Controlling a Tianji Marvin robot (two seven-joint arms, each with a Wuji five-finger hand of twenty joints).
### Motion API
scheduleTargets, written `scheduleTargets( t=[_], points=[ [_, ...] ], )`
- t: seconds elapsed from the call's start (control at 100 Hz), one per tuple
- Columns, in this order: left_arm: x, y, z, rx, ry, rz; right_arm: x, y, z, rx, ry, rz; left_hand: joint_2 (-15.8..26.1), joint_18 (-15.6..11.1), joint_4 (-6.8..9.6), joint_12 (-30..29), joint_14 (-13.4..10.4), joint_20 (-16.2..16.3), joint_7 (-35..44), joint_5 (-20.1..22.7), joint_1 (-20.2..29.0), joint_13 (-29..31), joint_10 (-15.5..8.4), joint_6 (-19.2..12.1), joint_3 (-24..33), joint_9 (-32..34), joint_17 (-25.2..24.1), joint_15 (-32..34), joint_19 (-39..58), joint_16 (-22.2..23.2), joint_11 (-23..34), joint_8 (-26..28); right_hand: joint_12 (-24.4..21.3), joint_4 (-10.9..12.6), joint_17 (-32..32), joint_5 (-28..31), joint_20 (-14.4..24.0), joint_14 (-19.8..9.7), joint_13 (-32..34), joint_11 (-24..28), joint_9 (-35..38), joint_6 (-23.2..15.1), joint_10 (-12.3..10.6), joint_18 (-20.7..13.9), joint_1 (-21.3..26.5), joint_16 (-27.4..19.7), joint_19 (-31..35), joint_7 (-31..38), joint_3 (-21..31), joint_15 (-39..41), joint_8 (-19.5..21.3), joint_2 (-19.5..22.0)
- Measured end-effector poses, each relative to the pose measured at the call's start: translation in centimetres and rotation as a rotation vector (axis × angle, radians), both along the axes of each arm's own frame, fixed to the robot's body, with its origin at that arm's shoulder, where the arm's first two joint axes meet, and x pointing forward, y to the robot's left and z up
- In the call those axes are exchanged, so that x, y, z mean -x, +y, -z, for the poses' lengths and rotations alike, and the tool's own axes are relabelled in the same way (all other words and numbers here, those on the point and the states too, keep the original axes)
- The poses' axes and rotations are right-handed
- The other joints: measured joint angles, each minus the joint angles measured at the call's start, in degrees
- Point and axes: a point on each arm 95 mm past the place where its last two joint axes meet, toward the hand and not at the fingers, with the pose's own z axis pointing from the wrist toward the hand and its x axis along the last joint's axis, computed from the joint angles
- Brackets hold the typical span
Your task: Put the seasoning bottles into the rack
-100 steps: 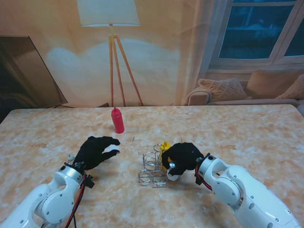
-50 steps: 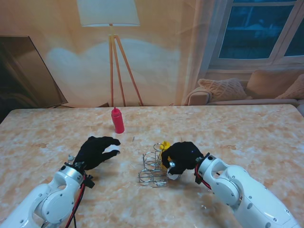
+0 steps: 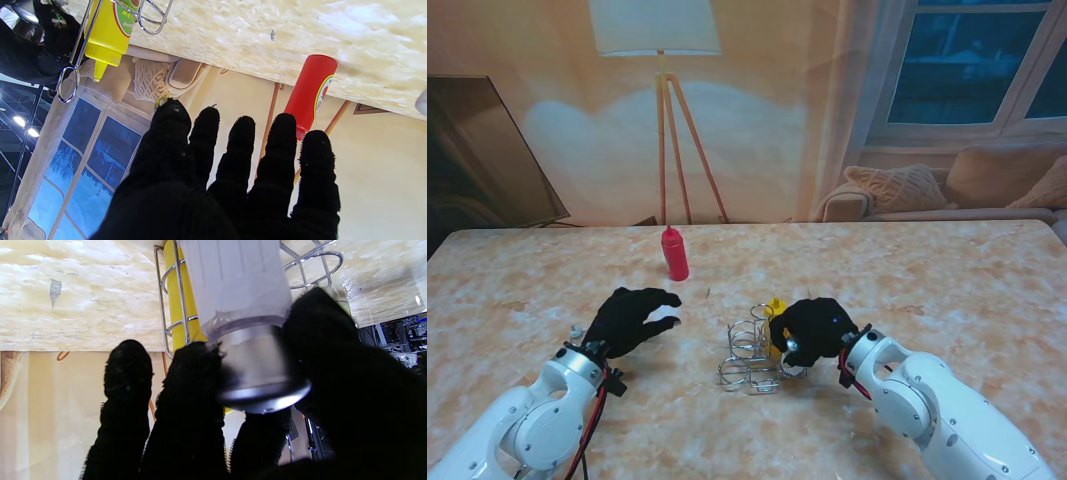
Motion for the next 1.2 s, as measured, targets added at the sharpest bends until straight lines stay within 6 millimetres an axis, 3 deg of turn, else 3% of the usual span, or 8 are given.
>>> scheduleTargets(
  t=[0.62,0.92,1.2],
  points=[
    [0.0,0.0,0.0,-0.002,0.004,0.002,-0.4,0.3,0.9,0.018,0.020,-0.013,0.00,0.00,0.00,0.00,0.00,0.00,0.00,0.00,0.00,0.00,0.00,-0.18,0.00,0.00,0.00,0.00,0.00,0.00,0.00,0.00,-0.99,-0.01,-1.02,-0.16,-0.52,-0.18,-0.10,1.29,-0.05,-0.82,-0.97,-0.53,0.00,-0.49,-0.13,1.25,0.16,0.86,-0.75,-1.40],
    [-0.1,0.0,0.1,-0.004,0.006,0.002,-0.3,0.2,1.1,0.043,0.049,-0.010,-0.05,0.00,0.00,0.00,0.00,0.00,0.00,0.00,0.00,0.00,0.00,-0.19,0.00,0.00,0.00,0.00,-0.01,0.00,0.00,0.00,-0.77,-0.01,-5.65,-2.98,-1.89,0.98,-4.90,-7.61,-1.30,0.81,-1.26,1.46,0.21,-2.36,-2.23,-1.07,-0.94,-5.90,-0.63,2.56],
    [-0.1,0.1,0.1,-0.007,0.007,0.003,-0.2,-0.1,0.9,0.063,0.045,-0.049,-0.76,0.00,0.00,0.00,0.00,0.00,0.00,0.00,0.00,0.00,0.00,-0.20,0.00,0.00,0.00,0.00,-0.11,0.00,0.00,0.00,-1.50,-0.01,-9.34,-6.55,-3.88,1.79,-8.58,-16.50,-3.21,5.49,-2.02,3.00,-1.44,-4.83,-2.23,-6.31,-2.07,-13.59,-0.79,5.63]
  ],
)
